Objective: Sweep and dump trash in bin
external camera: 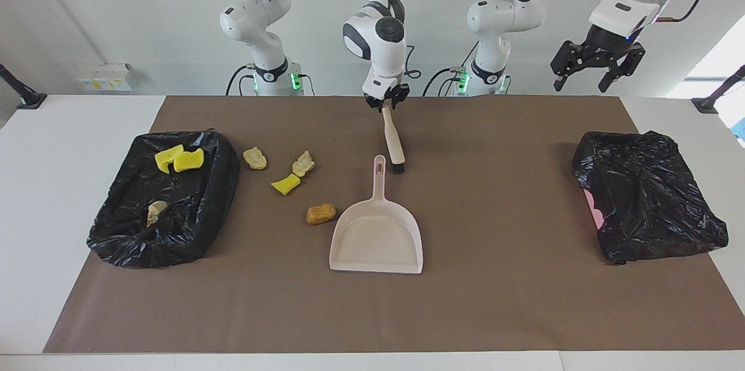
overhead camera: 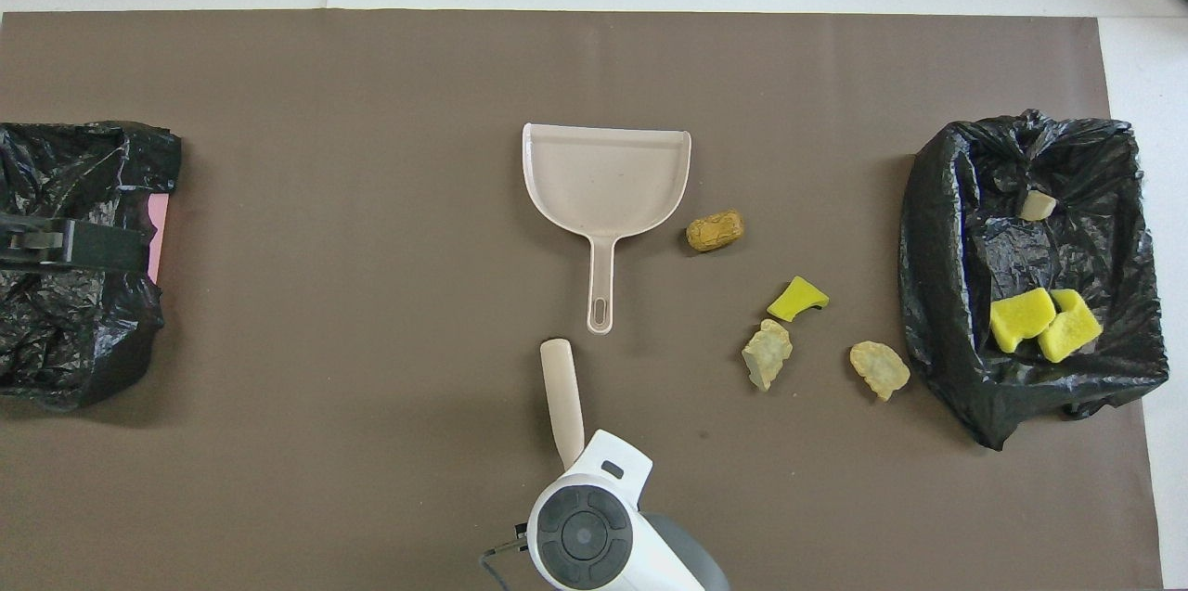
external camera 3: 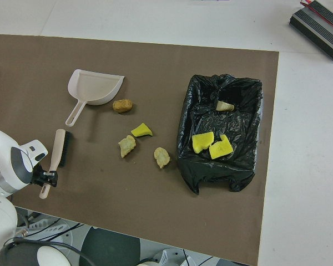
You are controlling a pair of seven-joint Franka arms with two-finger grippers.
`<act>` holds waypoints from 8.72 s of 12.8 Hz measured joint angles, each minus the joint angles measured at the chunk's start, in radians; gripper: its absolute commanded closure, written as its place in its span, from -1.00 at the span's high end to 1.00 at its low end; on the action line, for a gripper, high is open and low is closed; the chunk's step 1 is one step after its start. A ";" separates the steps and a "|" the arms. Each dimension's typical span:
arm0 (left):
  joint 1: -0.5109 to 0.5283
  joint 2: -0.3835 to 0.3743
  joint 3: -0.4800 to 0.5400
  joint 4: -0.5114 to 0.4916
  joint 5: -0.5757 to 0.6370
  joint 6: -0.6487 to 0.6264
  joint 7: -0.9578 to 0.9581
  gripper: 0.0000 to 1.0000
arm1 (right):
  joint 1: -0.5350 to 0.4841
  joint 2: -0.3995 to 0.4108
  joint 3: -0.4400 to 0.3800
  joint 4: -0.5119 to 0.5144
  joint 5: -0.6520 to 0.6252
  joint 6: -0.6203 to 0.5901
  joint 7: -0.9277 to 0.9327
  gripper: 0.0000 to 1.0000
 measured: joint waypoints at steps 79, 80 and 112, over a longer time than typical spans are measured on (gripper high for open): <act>-0.258 0.225 0.038 -0.189 -0.001 0.181 0.927 -1.00 | -0.633 -0.461 -0.004 -0.258 -0.297 -0.588 0.124 -1.00; -0.252 0.214 0.038 -0.222 -0.001 0.184 0.982 -1.00 | -0.633 -0.483 -0.003 -0.298 -0.297 -0.550 0.124 -1.00; -0.367 0.176 0.017 -0.528 -0.082 0.425 0.802 -1.00 | -0.476 0.131 0.026 0.475 -0.176 -0.496 -0.144 -1.00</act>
